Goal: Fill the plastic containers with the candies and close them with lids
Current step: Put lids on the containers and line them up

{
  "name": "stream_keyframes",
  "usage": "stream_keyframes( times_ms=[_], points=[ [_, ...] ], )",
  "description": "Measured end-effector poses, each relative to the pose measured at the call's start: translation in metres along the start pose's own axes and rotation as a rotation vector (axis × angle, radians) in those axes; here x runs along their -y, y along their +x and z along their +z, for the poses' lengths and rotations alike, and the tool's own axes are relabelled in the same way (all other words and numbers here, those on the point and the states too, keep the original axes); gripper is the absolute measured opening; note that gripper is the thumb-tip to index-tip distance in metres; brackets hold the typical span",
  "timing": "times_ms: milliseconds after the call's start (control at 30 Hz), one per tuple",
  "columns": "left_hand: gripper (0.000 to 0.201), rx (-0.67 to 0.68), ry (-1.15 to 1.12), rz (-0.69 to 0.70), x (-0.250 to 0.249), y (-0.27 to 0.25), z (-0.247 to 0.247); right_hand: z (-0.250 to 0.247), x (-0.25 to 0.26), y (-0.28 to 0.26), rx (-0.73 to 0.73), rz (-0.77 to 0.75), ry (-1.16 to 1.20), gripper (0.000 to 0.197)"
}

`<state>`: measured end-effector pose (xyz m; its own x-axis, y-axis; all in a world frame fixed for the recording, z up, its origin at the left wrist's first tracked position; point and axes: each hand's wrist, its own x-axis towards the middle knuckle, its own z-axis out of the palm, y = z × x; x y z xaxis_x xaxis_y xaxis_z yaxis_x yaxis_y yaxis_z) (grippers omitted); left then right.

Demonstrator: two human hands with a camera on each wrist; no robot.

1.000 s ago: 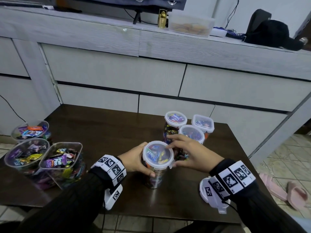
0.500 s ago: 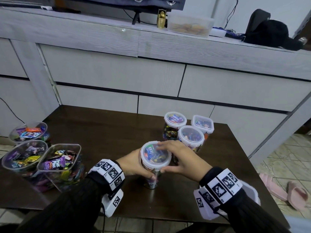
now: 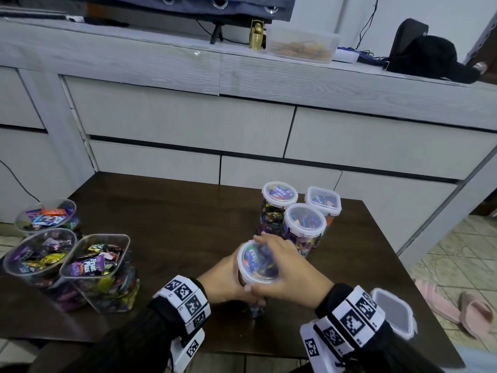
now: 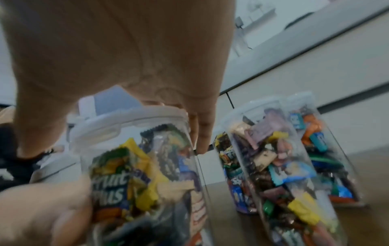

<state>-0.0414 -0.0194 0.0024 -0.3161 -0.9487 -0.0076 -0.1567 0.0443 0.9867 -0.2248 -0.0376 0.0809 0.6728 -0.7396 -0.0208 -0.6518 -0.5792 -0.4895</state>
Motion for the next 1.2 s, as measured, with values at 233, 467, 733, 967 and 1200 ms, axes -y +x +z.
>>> stream_keyframes(
  times_ms=[233,467,733,967,1200],
  points=[
    [0.101,0.153,0.325,-0.029,0.008,0.009,0.019,-0.012,-0.013,-0.028,-0.089,0.085,-0.146,0.095],
    [0.079,0.153,0.800,-0.216,0.017,0.013,-0.002,-0.028,-0.038,-0.053,-0.191,0.323,-0.213,0.084],
    [0.074,0.167,1.043,-0.271,0.036,0.009,-0.017,-0.048,-0.082,-0.043,-0.365,0.634,-0.170,0.080],
    [0.074,0.174,1.045,-0.279,0.038,0.008,-0.018,-0.067,-0.123,-0.017,-0.440,0.756,-0.165,0.074],
    [0.072,0.197,1.045,-0.307,0.032,0.008,-0.018,-0.069,-0.138,-0.012,-0.426,0.751,-0.187,0.097]
  ],
)
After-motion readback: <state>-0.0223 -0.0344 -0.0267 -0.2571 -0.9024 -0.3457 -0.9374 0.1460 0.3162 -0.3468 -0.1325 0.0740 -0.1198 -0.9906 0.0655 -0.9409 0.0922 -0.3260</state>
